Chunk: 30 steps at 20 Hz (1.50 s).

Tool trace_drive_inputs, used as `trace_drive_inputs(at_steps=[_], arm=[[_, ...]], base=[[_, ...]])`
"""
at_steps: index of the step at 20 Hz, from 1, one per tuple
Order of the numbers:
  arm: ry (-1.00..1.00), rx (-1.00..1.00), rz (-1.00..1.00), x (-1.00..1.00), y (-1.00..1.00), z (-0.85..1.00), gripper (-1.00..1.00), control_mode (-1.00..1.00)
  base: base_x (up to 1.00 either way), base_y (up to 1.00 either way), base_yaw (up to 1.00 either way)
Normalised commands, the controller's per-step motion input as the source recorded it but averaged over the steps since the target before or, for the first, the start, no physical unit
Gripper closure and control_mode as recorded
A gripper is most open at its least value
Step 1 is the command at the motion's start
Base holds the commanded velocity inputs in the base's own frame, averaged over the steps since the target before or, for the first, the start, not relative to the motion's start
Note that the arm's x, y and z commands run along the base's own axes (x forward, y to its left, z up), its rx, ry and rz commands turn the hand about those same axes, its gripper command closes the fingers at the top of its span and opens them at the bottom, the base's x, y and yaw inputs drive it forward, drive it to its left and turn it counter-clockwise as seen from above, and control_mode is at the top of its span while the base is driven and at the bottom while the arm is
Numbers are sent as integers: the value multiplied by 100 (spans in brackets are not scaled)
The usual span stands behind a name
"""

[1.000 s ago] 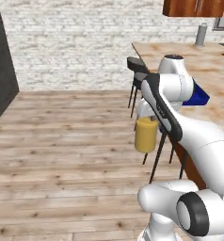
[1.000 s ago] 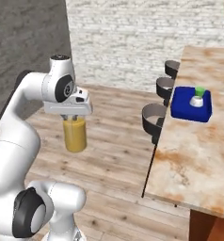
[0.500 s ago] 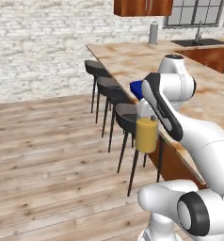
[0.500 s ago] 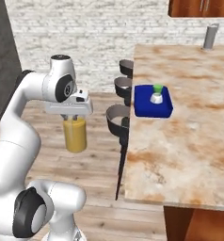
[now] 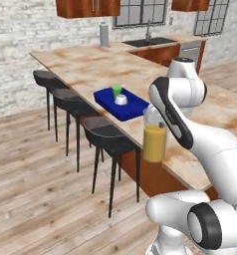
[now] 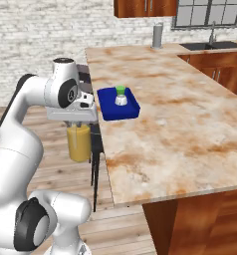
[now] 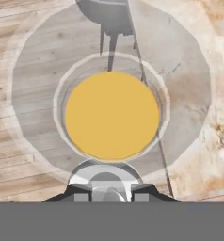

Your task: There is a tray on the dining counter. Grab the cup, mug, and pitcher and place them on the tray. The pitcher may be placed next to the tray if it cannot fit the tray.

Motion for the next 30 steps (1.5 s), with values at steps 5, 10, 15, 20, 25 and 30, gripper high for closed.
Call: trace_drive_inputs(at_steps=[5,10,15,20,25,30], arm=[[0,0,0,0,0,0,100,100],[0,0,0,0,0,0,100,100],[0,0,0,0,0,0,100,100],[0,0,0,0,0,0,100,100],[0,0,0,0,0,0,100,100],[0,0,0,0,0,0,100,100]], base=[[0,23,-44],[8,36,-43],[24,35,-38],[19,65,-26],[5,72,-13],[25,54,-9]])
